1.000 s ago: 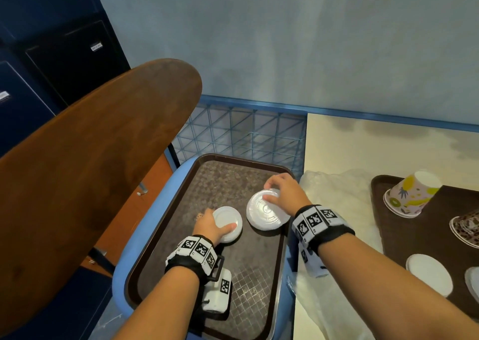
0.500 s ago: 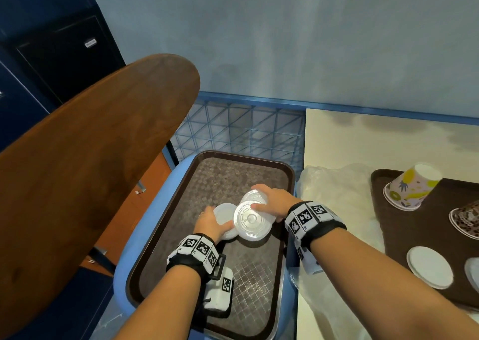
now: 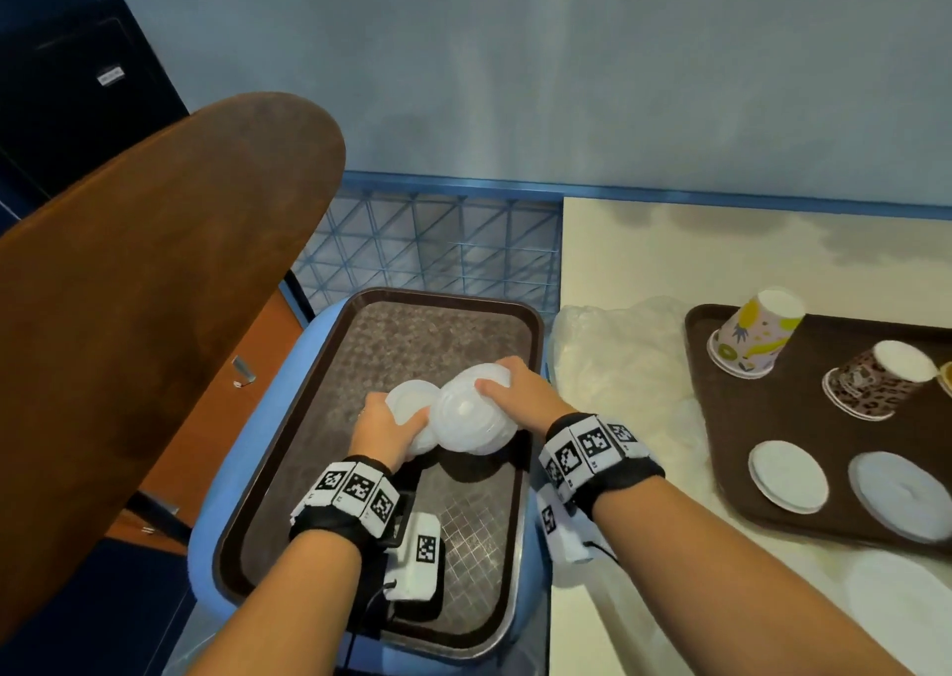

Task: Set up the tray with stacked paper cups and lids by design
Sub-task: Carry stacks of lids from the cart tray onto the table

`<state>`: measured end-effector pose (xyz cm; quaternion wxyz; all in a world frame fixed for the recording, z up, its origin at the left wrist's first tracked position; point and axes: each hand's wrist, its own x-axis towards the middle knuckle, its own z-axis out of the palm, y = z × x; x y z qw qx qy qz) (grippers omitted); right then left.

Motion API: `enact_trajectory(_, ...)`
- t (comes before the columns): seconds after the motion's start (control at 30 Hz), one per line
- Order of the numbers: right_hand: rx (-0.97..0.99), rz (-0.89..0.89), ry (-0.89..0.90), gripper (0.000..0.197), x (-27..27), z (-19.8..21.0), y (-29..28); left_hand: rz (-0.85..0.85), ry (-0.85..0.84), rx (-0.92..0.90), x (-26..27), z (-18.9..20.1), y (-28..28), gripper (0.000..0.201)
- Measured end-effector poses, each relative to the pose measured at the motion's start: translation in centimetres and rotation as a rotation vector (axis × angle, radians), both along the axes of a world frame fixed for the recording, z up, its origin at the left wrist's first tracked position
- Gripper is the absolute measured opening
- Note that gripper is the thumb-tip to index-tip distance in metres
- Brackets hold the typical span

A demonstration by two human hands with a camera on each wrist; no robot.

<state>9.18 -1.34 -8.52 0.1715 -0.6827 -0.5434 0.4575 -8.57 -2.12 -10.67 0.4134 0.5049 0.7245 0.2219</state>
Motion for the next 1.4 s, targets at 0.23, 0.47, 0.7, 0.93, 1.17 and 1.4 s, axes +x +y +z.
enact_trajectory(0.23,0.103,-0.25,0.25,0.043,5.0,2.4,-6.6,-0.07,-0.172,0.134,4.2,3.0,-2.5,0.045)
enact_trajectory(0.47,0.144,-0.444,0.433,0.032,14.8,4.9,-17.0,-0.253,-0.388,0.128,13.5,5.5,-9.0,0.033)
enact_trajectory(0.7,0.078,-0.486,0.501,0.019,24.6,5.3,-28.2,-0.358,-0.496,-0.051,20.3,5.4,-17.2,0.037)
enact_trajectory(0.93,-0.05,-0.413,0.408,0.022,30.3,2.2,-34.0,-0.52,-0.391,-0.176,23.8,3.2,-23.2,0.075)
enact_trajectory(1.17,-0.171,-0.325,0.322,0.027,31.7,-0.8,-35.5,-0.53,-0.21,-0.273,26.4,0.9,-26.9,0.029)
enact_trajectory(1.4,-0.037,-0.416,0.312,0.031,30.4,-2.6,-35.0,-0.501,-0.037,-0.154,27.6,-0.2,-26.6,0.029)
